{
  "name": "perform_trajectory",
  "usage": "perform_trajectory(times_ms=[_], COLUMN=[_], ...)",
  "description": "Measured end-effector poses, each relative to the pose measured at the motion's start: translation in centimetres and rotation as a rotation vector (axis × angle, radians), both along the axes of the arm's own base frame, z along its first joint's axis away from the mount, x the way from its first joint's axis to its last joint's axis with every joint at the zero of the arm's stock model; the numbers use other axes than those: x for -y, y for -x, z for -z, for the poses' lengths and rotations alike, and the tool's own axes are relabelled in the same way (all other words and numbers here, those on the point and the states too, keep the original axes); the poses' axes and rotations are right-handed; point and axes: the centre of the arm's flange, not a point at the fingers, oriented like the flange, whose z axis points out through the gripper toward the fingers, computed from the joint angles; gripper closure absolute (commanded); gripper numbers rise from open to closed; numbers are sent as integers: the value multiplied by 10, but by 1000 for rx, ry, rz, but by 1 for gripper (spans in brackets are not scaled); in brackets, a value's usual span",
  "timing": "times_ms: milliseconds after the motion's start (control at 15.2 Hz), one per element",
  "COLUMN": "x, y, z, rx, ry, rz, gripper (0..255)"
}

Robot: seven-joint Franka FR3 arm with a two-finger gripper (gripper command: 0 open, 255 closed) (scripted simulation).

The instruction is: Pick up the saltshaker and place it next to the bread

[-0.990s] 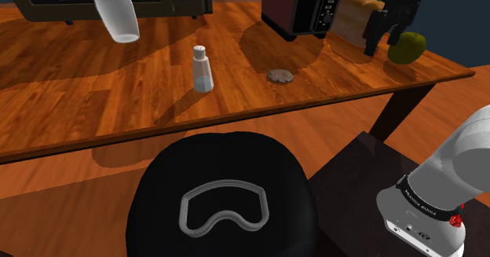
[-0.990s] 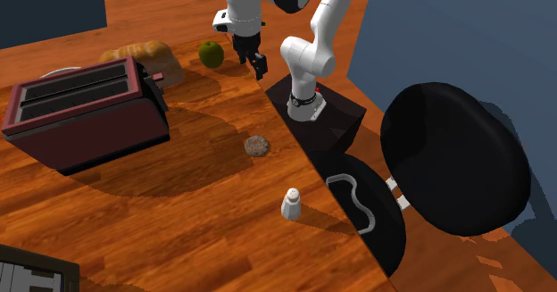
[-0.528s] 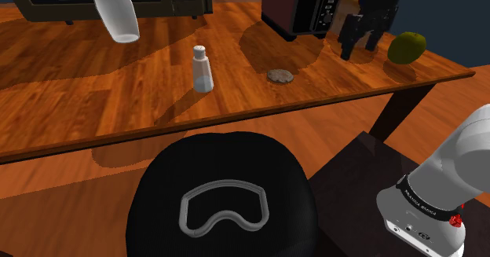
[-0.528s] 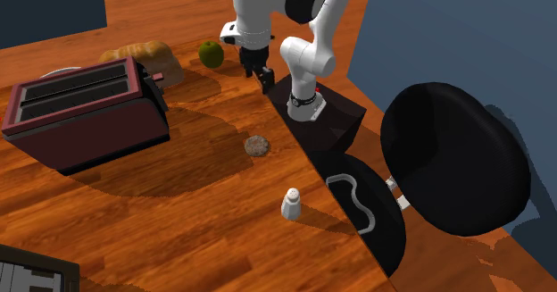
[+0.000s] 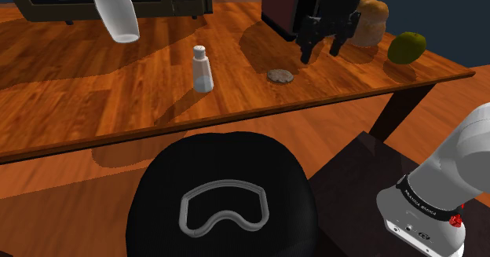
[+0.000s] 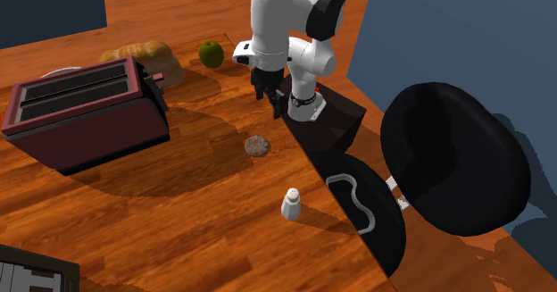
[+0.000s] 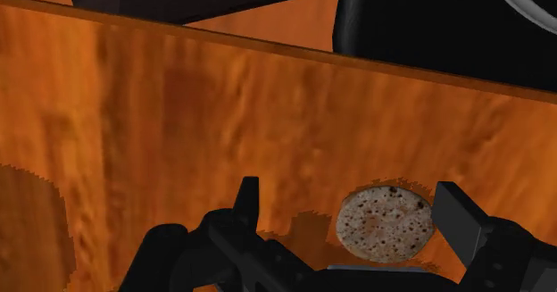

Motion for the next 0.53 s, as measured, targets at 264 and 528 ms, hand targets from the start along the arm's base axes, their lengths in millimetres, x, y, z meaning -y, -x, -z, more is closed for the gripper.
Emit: perform_trajectory(times_ms=[264,528], x=[-45,-85], y=[-19,-39], z=[-1,0], rx=[43,85], ry=[-18,-36], rz=[19,38], gripper=[0,0])
